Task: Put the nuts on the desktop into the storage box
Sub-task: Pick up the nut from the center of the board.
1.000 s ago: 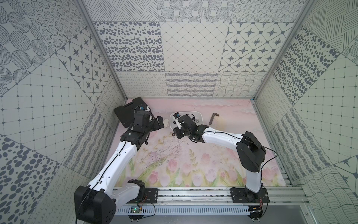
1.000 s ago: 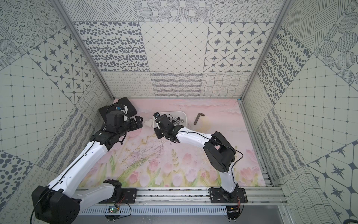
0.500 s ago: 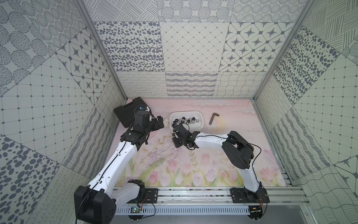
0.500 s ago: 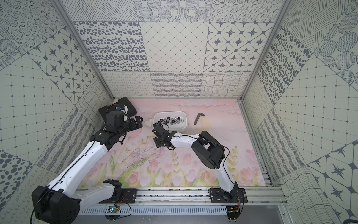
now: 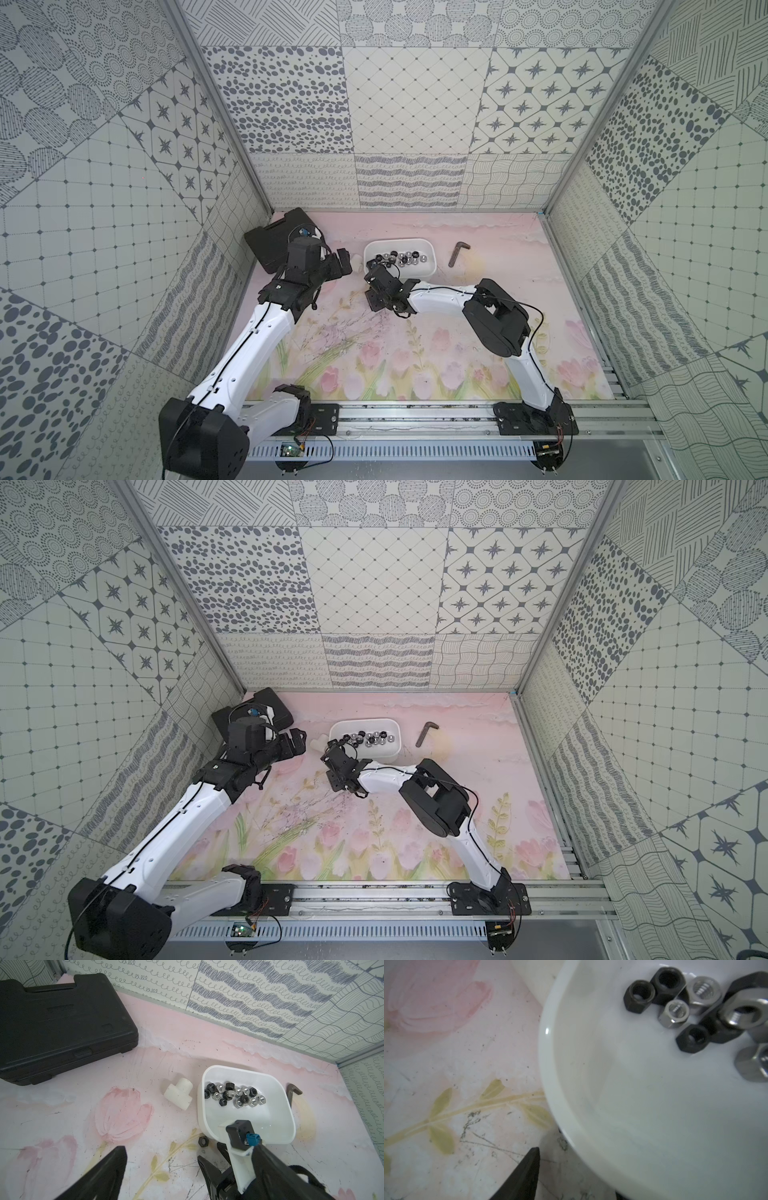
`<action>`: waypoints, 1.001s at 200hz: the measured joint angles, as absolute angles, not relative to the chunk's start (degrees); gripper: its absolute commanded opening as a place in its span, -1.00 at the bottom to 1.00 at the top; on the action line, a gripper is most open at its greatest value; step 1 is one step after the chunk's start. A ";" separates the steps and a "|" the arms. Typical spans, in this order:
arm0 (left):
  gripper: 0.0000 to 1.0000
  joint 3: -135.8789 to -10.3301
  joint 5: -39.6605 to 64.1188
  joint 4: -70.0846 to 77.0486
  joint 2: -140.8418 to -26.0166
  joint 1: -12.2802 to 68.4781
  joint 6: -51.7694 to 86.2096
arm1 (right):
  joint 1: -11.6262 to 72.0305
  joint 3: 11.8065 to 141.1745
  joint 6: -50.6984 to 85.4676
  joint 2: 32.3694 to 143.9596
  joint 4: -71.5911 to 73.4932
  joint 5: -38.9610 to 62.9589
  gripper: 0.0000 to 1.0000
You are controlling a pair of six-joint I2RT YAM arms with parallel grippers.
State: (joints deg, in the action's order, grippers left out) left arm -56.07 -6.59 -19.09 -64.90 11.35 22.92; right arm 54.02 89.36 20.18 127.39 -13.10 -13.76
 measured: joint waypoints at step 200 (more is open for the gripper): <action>0.98 -55.33 -6.61 -19.07 -64.75 11.35 22.92 | 53.69 87.90 19.55 126.26 -11.99 -10.90 -0.65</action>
State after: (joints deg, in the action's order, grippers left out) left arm -55.33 -6.61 -19.07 -64.75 11.35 22.92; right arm 53.69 87.90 19.55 126.26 -11.99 -10.90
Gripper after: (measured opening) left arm 0.988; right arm 0.246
